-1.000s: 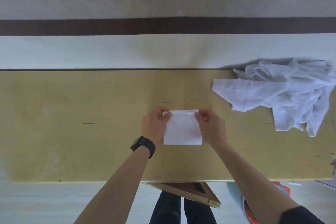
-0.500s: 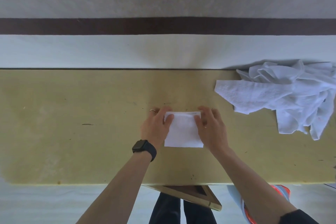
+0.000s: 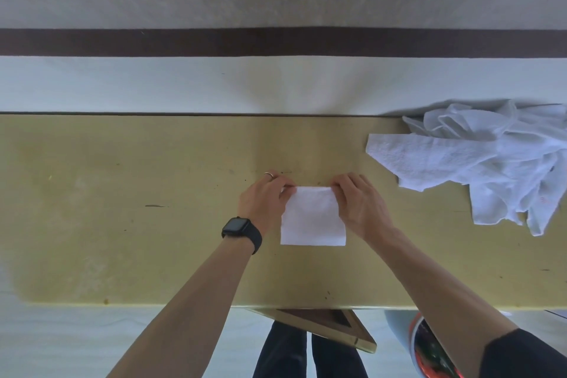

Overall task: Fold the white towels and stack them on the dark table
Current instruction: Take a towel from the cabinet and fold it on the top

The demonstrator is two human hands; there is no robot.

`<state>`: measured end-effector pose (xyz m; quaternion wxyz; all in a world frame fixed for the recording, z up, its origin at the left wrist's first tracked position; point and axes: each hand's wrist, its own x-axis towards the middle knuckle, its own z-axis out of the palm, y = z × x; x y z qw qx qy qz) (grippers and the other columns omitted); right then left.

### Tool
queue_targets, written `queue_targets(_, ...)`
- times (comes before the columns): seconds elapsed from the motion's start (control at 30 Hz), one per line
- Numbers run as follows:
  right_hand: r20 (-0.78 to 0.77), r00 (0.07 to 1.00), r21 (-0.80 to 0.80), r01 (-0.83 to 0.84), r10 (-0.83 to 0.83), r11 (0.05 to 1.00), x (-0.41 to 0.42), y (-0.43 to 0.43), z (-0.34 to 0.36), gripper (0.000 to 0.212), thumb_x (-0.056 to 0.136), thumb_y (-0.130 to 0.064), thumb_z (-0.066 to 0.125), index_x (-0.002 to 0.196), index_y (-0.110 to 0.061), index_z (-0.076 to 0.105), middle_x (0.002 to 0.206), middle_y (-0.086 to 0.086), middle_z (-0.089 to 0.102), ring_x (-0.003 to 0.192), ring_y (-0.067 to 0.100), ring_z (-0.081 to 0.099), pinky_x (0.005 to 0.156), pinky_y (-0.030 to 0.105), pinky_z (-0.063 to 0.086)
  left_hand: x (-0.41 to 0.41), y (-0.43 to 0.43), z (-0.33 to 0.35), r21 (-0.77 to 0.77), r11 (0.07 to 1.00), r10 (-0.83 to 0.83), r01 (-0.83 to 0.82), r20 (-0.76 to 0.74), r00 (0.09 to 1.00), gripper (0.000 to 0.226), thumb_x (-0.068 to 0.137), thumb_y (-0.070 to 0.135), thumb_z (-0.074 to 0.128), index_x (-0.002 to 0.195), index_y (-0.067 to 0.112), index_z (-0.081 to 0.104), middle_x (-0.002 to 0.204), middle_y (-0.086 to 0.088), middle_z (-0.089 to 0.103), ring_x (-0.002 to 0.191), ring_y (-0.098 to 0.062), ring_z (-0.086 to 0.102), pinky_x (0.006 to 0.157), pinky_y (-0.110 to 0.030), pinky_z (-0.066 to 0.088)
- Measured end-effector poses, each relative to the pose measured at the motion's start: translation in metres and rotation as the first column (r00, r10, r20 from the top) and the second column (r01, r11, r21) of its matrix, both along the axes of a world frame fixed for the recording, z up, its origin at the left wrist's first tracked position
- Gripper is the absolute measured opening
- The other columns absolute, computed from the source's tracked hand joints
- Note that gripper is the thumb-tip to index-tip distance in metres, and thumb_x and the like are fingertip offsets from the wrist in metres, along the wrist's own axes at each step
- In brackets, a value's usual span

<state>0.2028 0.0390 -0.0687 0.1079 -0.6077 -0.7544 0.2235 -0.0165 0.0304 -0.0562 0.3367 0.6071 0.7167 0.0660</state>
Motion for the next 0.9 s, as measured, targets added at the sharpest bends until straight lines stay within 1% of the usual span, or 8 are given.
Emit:
queue_targets(0.13,-0.06,0.994,-0.029,0.089,-0.091,0.996,-0.005,-0.003,-0.001,0.009,0.097,-0.019,0.054,0.102,-0.018,0.063,0.097,-0.006,0.063,0.089,0.02,0.054,0.068,0.032,0.047,0.002,0.004,0.005,-0.018,0.999,-0.039,0.039,-0.032,0.999,0.022,0.098,0.038,0.051,0.115,0.035,0.064,0.122,0.011,0.057,0.098,-0.015,0.061,0.082,-0.033,0.052)
queue_targets(0.27,-0.023,0.99,0.14,0.143,-0.141,0.98,-0.011,-0.021,0.005,0.025,0.093,-0.021,0.058,0.116,-0.014,0.063,0.123,0.001,0.063,0.107,0.026,0.053,0.086,0.037,0.048,0.012,-0.02,0.006,0.312,0.929,-0.134,0.199,-0.217,0.967,0.039,0.092,0.032,0.058,0.129,0.019,0.056,0.132,-0.005,0.059,0.118,-0.029,0.054,0.094,-0.04,0.047)
queue_targets(0.33,0.016,0.994,0.224,0.1,-0.106,0.969,-0.02,-0.039,0.004,0.031,0.093,-0.022,0.053,0.12,-0.013,0.064,0.129,0.003,0.062,0.119,0.024,0.052,0.092,0.037,0.044,0.021,-0.039,-0.004,0.374,0.888,-0.193,0.268,-0.225,0.955,0.042,0.092,0.032,0.054,0.132,0.016,0.056,0.14,-0.006,0.054,0.127,-0.028,0.048,0.104,-0.044,0.044)
queue_targets(0.5,0.184,0.983,0.109,0.003,-0.023,0.994,-0.026,-0.066,-0.022,0.053,0.101,-0.03,0.033,0.149,-0.009,0.041,0.157,0.002,0.038,0.148,0.016,0.026,0.115,0.046,0.027,0.028,-0.064,-0.039,0.231,0.905,-0.297,0.356,-0.256,0.92,0.057,0.1,0.041,0.032,0.152,0.018,0.038,0.161,0.001,0.028,0.149,-0.019,0.021,0.113,-0.059,0.031)
queue_targets(0.63,0.243,0.968,0.008,-0.065,0.062,0.998,-0.015,-0.064,-0.03,0.06,0.103,-0.038,0.024,0.156,-0.011,0.022,0.165,0.0,0.016,0.153,0.014,0.007,0.121,0.05,0.012,0.021,-0.066,-0.044,0.131,0.917,-0.333,0.377,-0.269,0.904,0.065,0.101,0.055,0.021,0.158,0.032,0.0,0.165,0.013,-0.006,0.151,-0.01,-0.01,0.121,-0.054,-0.001)
queue_targets(0.73,0.252,0.961,-0.027,-0.109,0.112,0.994,-0.012,-0.063,-0.031,0.062,0.104,-0.041,0.022,0.158,-0.013,0.012,0.166,-0.001,0.007,0.153,0.014,0.002,0.121,0.051,0.009,0.02,-0.063,-0.039,0.081,0.916,-0.361,0.393,-0.26,0.895,0.068,0.099,0.059,0.021,0.156,0.035,-0.009,0.163,0.015,-0.018,0.149,-0.008,-0.019,0.119,-0.053,-0.011)
queue_targets(0.83,0.247,0.965,-0.029,-0.085,0.09,0.996,-0.011,-0.063,-0.028,0.062,0.104,-0.042,0.024,0.158,-0.014,0.014,0.166,0.0,0.007,0.153,0.015,0.002,0.121,0.052,0.01,0.022,-0.063,-0.037,0.064,0.924,-0.349,0.378,-0.268,0.898,0.068,0.1,0.059,0.022,0.157,0.035,-0.004,0.163,0.015,-0.016,0.149,-0.008,-0.018,0.118,-0.055,-0.012)
queue_targets(0.9,0.229,0.973,-0.021,-0.035,0.038,0.999,-0.01,-0.067,-0.021,0.06,0.102,-0.043,0.029,0.157,-0.018,0.023,0.166,0.001,0.012,0.153,0.017,0.006,0.12,0.051,0.011,0.025,-0.065,-0.03,0.103,0.933,-0.295,0.344,-0.329,0.897,0.064,0.099,0.056,0.027,0.157,0.03,0.02,0.165,0.008,0.013,0.15,-0.015,0.01,0.119,-0.057,0.012)
